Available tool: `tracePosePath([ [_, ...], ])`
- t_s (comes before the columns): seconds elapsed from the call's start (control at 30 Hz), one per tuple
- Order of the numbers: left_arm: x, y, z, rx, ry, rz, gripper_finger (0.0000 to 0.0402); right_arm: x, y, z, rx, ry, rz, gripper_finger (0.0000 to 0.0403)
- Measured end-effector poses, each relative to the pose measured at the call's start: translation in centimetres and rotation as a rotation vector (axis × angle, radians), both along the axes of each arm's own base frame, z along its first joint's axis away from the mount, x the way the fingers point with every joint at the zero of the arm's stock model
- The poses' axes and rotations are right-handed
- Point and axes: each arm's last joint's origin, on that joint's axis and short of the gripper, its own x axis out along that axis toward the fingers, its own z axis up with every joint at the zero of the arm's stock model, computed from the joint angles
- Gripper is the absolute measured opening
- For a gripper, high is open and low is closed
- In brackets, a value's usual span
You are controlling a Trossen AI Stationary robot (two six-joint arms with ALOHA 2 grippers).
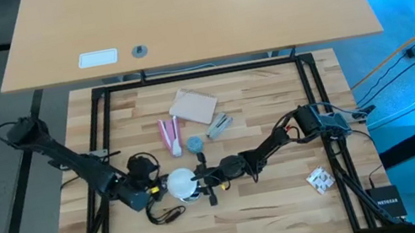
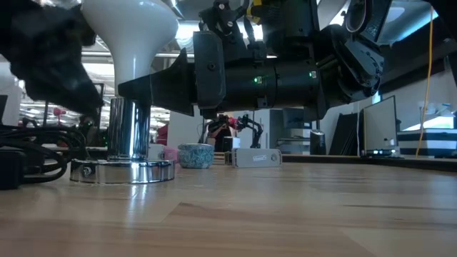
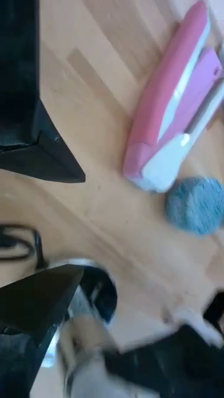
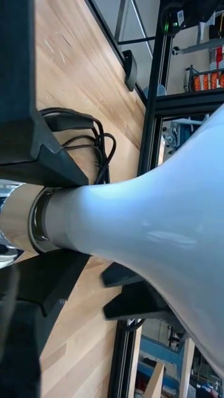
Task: Screw lightbulb
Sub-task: Insert the lightbulb into the lamp
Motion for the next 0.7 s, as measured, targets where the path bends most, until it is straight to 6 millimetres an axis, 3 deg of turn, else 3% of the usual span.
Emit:
tracePosePath([
  [0.23,2.0,0.1,-1.6,0.001,-0.065,-0.042,0.0221,0.0,0.0,0.0,0.000,-0.001,0.000,0.0166],
  [0.7,4.1,-0.3,-4.7,-0.078,0.032,-0.130,0.0221,0.0,0.0,0.0,0.000,-0.002,0.000,0.0166],
])
